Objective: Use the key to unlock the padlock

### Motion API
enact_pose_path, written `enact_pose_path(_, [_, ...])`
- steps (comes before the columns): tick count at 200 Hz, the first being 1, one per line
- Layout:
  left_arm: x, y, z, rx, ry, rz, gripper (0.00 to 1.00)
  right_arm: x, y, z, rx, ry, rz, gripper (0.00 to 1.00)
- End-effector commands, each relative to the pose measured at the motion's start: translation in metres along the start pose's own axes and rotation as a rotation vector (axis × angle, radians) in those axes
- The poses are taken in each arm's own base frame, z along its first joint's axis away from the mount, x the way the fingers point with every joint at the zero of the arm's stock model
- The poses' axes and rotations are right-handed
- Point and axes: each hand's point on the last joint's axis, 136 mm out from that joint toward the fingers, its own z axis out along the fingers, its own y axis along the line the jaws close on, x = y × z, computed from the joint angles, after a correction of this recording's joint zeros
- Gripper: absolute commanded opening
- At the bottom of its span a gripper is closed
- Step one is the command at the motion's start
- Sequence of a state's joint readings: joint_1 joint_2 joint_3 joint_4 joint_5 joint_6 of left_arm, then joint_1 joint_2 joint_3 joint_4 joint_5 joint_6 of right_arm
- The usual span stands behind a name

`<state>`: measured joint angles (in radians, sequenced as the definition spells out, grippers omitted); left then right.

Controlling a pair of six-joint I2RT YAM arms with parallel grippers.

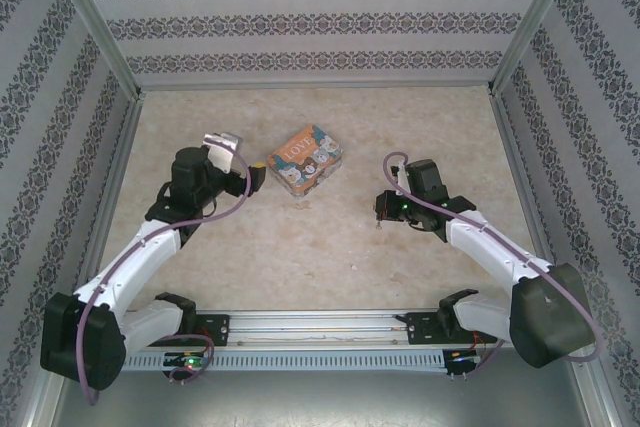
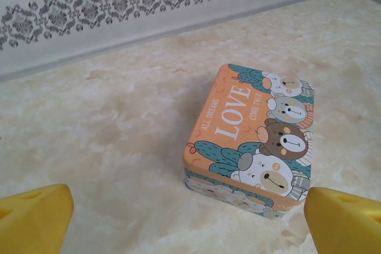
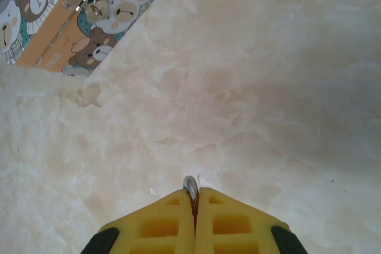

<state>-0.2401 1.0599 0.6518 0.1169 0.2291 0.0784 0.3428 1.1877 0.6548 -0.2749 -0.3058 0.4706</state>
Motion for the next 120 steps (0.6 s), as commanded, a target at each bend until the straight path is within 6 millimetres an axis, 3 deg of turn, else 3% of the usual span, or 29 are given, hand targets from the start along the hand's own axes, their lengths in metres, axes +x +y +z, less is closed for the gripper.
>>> enact_pose_path(1, [-0.029, -0.008, -0.009, 0.045, -0.165, 0.113, 0.99, 0.004, 0.007, -0.001, -0.017, 0.047, -0.019, 0.00])
enact_pose_path(57, [-0.025, -0.029, -0.021, 0.148, -0.211, 0.184, 0.99, 0.021, 0.015, 0.027, -0.016, 0.190, -0.074, 0.00])
enact_pose_path(120, [-0.016, -0.034, -0.021, 0.171, -0.203, 0.196, 0.99, 0.034, 0.020, 0.054, -0.032, 0.289, -0.087, 0.00])
